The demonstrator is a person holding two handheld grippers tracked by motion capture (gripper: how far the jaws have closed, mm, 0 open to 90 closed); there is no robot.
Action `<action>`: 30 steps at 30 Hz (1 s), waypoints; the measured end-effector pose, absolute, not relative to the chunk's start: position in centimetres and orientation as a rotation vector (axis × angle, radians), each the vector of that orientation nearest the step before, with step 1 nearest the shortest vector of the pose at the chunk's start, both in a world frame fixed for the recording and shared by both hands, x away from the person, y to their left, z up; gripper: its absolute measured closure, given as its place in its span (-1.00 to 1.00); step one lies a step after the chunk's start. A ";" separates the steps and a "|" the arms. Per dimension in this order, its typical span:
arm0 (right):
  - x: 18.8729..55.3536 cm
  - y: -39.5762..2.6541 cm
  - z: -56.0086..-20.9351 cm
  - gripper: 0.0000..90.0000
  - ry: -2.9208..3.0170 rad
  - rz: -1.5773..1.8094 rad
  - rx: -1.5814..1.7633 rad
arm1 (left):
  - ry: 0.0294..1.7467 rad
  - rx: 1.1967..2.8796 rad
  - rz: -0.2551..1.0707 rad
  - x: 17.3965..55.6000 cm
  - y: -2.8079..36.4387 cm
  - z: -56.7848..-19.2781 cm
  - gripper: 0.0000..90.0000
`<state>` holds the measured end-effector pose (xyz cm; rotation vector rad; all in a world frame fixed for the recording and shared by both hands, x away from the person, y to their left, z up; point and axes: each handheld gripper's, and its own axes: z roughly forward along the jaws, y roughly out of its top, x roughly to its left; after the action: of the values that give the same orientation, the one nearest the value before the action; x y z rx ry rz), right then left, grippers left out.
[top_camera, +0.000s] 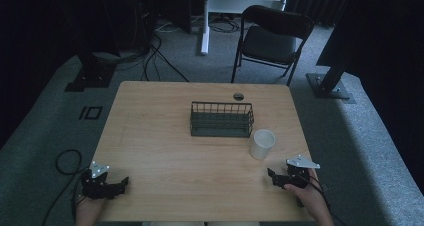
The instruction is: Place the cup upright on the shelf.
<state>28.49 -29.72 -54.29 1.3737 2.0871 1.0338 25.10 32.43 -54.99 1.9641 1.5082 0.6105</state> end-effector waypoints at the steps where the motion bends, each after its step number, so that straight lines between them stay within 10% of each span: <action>1: 28.6 -29.6 -54.2 -0.72 2.085 1.036 1.366 | 1.508 1.964 0.610 25.1 32.4 -55.0 -0.98; 30: 31.4 -26.2 -52.7 -0.69 2.022 1.120 1.256 | 1.509 1.963 0.609 25.1 32.4 -55.0 -0.98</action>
<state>31.44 -26.20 -52.71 1.2556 2.0218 1.1200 25.10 32.43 -54.99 1.9628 1.5087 0.6093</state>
